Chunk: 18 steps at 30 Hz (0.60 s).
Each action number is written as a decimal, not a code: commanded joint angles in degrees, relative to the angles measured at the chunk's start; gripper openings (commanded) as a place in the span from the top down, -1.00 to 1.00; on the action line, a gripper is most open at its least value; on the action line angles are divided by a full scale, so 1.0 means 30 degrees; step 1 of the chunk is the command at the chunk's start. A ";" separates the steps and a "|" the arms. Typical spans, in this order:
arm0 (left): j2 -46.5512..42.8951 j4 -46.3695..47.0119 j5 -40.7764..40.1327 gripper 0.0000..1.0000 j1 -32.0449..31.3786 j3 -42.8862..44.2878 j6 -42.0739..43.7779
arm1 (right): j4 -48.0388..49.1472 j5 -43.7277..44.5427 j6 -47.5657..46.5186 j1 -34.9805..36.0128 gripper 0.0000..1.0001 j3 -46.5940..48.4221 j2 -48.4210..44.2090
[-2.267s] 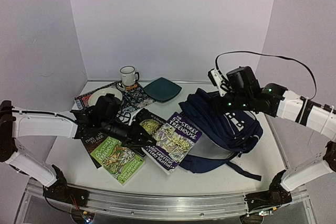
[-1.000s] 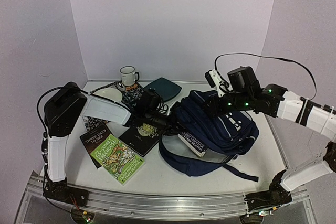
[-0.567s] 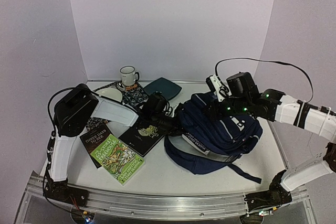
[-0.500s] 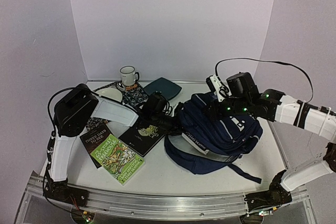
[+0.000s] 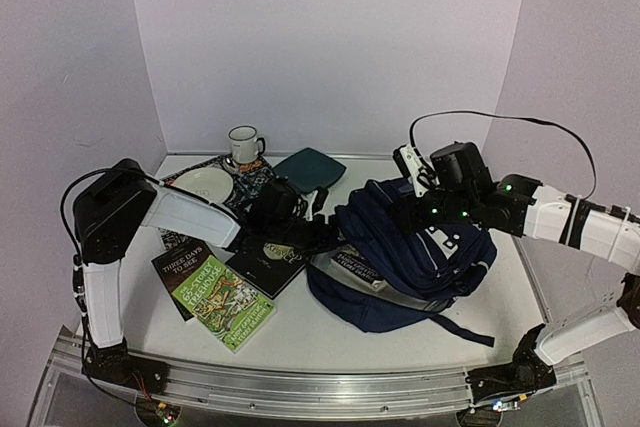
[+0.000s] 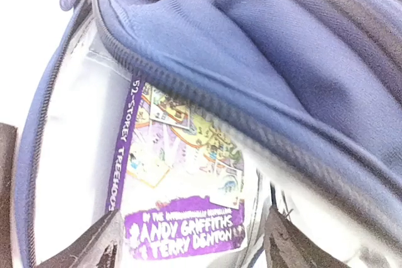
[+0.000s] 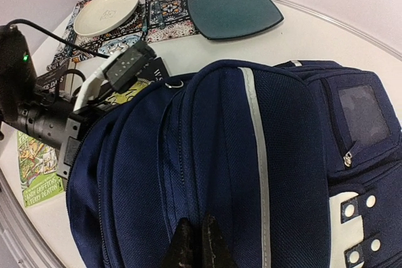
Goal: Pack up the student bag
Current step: Place the book in the largest pocket of the bag.
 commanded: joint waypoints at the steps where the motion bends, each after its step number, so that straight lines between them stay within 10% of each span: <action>1: -0.2987 -0.1209 -0.2257 -0.62 0.0046 -0.1073 0.0871 | 0.1039 0.1188 -0.0396 0.0105 1.00 0.0021 -0.0919; 18: -1.2375 -1.2400 -1.0279 -0.99 0.0108 -0.6739 -0.3335 | 0.0768 0.2275 -0.0450 0.0103 1.00 -0.1208 -0.1684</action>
